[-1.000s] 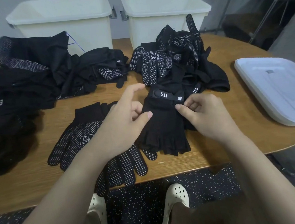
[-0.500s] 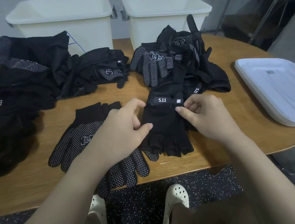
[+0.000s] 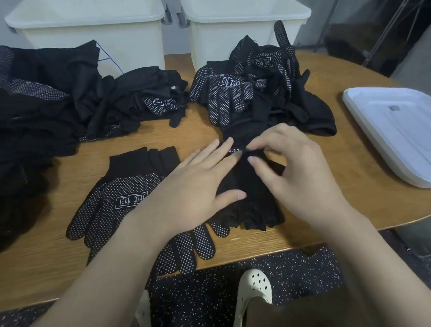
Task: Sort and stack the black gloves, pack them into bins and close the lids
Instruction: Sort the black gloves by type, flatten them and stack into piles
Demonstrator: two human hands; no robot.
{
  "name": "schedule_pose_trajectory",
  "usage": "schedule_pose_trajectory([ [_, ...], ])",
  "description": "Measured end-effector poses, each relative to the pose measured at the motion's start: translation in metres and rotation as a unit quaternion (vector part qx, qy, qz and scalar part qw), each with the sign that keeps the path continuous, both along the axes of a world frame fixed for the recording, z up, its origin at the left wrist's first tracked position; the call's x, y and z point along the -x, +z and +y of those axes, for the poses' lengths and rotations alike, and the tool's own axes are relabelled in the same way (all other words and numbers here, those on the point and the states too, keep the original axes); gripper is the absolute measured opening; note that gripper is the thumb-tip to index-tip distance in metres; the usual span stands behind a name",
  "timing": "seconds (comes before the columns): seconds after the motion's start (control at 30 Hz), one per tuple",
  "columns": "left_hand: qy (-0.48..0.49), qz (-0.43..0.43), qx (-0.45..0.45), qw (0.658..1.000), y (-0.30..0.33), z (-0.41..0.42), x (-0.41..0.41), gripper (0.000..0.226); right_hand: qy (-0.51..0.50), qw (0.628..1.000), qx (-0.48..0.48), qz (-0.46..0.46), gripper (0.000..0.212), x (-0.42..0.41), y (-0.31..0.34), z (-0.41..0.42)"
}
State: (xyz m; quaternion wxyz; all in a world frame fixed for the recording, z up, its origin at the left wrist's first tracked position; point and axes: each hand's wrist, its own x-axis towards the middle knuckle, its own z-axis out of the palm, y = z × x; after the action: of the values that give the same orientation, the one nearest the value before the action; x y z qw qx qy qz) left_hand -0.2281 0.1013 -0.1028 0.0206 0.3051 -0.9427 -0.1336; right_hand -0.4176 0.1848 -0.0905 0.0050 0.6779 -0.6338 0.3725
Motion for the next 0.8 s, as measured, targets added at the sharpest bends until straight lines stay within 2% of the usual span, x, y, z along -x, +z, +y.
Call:
schedule_pose_trajectory([
  [0.13, -0.007, -0.007, -0.016, 1.0, -0.004, 0.0, -0.001, 0.083, 0.026, 0.993, -0.107, 0.035, 0.024, 0.003, -0.014, -0.001],
  [0.27, -0.014, -0.006, -0.022, 1.0, -0.006, -0.002, -0.002, 0.082, 0.017, 0.982, -0.187, -0.01, 0.025, 0.015, -0.016, -0.001],
  [0.37, -0.017, 0.022, -0.033, 0.999, -0.005, -0.004, -0.007, 0.084, 0.001, 0.979, -0.197, -0.062, 0.017, 0.023, -0.013, 0.001],
  [0.47, -0.012, 0.039, -0.037, 0.998, -0.005, -0.002, -0.009, 0.088, -0.037, 0.976, -0.202, -0.073, 0.015, 0.027, -0.012, 0.002],
  [0.67, 0.036, 0.106, -0.04, 0.993, -0.004, 0.004, -0.009, 0.09, -0.123, 0.966, -0.179, -0.14, 0.032, 0.024, -0.013, -0.007],
  [0.8, 0.091, 0.145, -0.025, 0.985, 0.0, 0.005, -0.008, 0.071, -0.162, 0.954, -0.221, -0.122, 0.041, 0.014, -0.011, -0.016],
])
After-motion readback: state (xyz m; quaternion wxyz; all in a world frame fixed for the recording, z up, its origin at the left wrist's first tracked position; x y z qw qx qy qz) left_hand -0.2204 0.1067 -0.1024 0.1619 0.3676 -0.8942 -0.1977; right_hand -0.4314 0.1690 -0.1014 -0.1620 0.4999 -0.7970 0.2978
